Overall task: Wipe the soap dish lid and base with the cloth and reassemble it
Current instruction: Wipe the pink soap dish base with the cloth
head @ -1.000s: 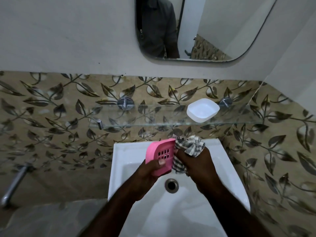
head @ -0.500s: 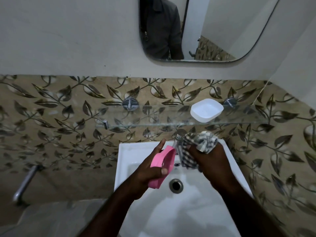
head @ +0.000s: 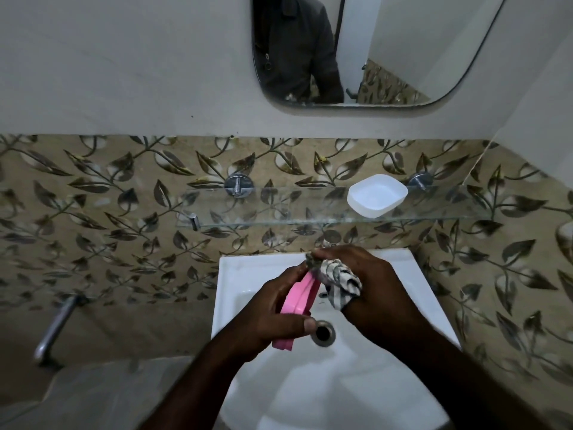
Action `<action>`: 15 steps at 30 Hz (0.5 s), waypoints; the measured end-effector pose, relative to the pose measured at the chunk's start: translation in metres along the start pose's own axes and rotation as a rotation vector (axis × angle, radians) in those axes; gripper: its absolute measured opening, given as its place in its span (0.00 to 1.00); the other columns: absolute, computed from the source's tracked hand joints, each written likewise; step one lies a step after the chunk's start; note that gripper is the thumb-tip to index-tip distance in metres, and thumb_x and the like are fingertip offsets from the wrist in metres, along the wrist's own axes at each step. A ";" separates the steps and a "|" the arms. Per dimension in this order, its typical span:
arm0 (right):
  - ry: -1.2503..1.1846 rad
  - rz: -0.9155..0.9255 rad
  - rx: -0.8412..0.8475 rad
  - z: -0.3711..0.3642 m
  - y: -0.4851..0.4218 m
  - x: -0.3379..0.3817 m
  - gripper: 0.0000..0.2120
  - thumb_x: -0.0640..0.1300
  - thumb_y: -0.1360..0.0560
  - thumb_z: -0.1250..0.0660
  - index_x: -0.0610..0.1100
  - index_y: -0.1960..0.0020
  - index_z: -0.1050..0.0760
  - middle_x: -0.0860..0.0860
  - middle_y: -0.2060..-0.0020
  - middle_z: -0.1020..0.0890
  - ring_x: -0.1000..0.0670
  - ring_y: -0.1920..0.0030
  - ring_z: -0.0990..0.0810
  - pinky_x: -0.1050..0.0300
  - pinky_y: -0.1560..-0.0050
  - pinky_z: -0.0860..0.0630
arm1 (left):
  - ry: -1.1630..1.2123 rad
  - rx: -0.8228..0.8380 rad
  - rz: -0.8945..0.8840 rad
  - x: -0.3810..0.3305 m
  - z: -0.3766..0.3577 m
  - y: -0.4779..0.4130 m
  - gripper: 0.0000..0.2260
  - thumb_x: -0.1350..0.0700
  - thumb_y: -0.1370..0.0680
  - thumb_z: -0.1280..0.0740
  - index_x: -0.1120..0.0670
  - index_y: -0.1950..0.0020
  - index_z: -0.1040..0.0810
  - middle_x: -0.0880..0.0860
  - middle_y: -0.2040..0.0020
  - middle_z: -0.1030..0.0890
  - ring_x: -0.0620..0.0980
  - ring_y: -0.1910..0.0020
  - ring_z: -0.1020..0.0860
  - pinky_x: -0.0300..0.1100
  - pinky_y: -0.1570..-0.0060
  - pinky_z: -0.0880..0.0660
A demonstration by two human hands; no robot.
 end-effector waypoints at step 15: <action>0.004 0.421 0.135 -0.014 0.022 0.070 0.16 0.41 0.30 0.27 0.47 0.43 0.19 0.56 0.45 0.21 0.55 0.43 0.24 0.59 0.42 0.28 | 0.001 0.050 0.077 0.007 -0.001 0.009 0.48 0.58 0.40 0.28 0.53 0.23 0.45 0.53 0.69 0.19 0.41 0.79 0.27 0.32 0.77 0.32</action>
Point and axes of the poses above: each hand's wrist, its own y-axis away from the middle knuckle, its own z-axis out of the back of the hand, x = y × z, the point moved 10 cm from there along -y, towards the middle knuckle
